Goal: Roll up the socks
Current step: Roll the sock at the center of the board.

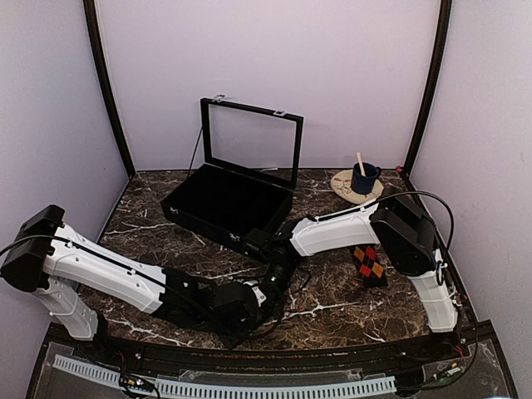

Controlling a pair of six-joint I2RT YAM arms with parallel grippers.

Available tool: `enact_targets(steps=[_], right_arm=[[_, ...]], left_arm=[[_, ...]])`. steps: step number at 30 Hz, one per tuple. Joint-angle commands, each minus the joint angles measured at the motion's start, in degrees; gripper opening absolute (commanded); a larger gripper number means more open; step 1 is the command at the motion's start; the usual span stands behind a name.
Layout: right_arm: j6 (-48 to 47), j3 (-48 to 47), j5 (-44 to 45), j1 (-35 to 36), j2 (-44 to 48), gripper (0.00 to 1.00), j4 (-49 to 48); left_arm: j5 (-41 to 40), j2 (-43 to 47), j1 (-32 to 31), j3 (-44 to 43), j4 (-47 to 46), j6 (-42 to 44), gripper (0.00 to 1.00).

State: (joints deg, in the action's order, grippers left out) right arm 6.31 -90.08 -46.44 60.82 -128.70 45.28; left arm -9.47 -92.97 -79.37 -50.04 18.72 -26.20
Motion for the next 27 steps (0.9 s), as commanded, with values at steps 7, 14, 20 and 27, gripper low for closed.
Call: enact_targets(steps=[7, 14, 20, 27], right_arm=[[-1.52, 0.29, 2.33, -0.51, -1.2, 0.0, 2.86], [-1.38, -0.16, 1.87, -0.62, -1.63, 0.0, 2.71], [-1.3, -0.05, 1.74, -0.61, -1.55, 0.0, 2.71], [-1.27, 0.08, 1.57, -0.61, -1.56, 0.0, 2.54]], left_arm=[[2.78, 1.3, -0.42, 8.54, 13.08, -8.69, 0.23], [4.24, 2.23, -0.47, 9.83, 11.36, -8.96, 0.24], [6.06, 0.36, -0.6, 8.36, 8.63, -6.78, 0.25], [9.27, -1.27, -1.02, 8.68, 5.86, -5.75, 0.26]])
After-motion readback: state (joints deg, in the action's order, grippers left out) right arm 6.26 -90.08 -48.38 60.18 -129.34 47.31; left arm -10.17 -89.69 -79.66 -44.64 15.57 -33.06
